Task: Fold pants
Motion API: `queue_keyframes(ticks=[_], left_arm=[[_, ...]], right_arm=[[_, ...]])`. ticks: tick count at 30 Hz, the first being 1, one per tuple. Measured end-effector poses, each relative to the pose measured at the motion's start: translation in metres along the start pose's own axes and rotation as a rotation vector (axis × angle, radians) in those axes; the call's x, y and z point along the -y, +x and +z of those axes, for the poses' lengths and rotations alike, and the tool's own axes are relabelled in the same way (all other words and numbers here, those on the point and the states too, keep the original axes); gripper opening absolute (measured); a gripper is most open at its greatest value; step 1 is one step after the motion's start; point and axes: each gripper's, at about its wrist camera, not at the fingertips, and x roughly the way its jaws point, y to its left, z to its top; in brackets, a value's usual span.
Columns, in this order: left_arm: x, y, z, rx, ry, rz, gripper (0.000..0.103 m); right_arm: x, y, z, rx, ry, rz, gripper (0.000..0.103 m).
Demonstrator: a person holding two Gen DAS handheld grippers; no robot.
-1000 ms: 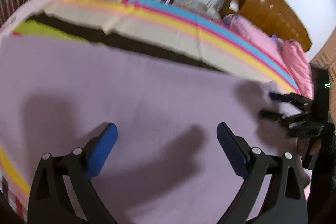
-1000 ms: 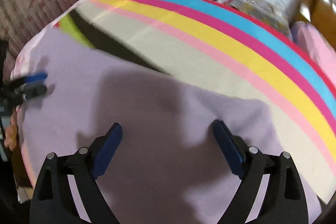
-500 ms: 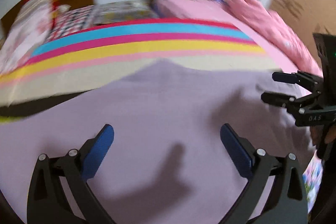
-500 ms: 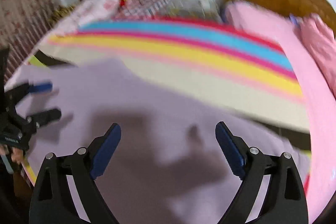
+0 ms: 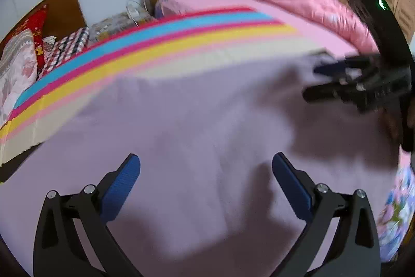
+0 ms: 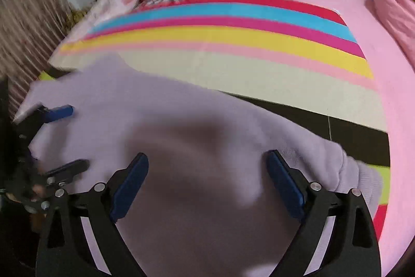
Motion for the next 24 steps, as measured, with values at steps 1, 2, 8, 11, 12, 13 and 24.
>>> queue_keyframes(ticks=[1, 2, 8, 11, 12, 13, 24], left_arm=[[0.0, 0.008, -0.002, -0.023, -0.014, -0.01, 0.102], [-0.006, 0.008, -0.001, -0.017, -0.043, -0.032, 0.102], [-0.006, 0.014, 0.003, -0.023, -0.041, -0.008, 0.102], [-0.004, 0.008, 0.0, -0.022, -0.057, -0.006, 0.102], [-0.004, 0.004, 0.001, -0.027, -0.066, 0.004, 0.101], [-0.001, 0.003, 0.009, -0.031, -0.064, 0.001, 0.101], [0.107, 0.067, 0.111, -0.001, 0.263, 0.031, 0.102]], right_arm=[[0.003, -0.006, 0.001, 0.025, 0.03, -0.012, 0.088], [0.005, -0.019, -0.001, 0.092, 0.049, -0.14, 0.088], [-0.02, -0.06, -0.046, 0.158, -0.008, 0.031, 0.089], [-0.036, -0.069, -0.081, 0.117, -0.068, 0.078, 0.09], [-0.038, -0.071, -0.095, 0.119, -0.073, 0.093, 0.09], [-0.036, -0.076, -0.106, 0.121, -0.073, 0.112, 0.09], [-0.071, -0.045, -0.142, 0.063, -0.131, 0.042, 0.09]])
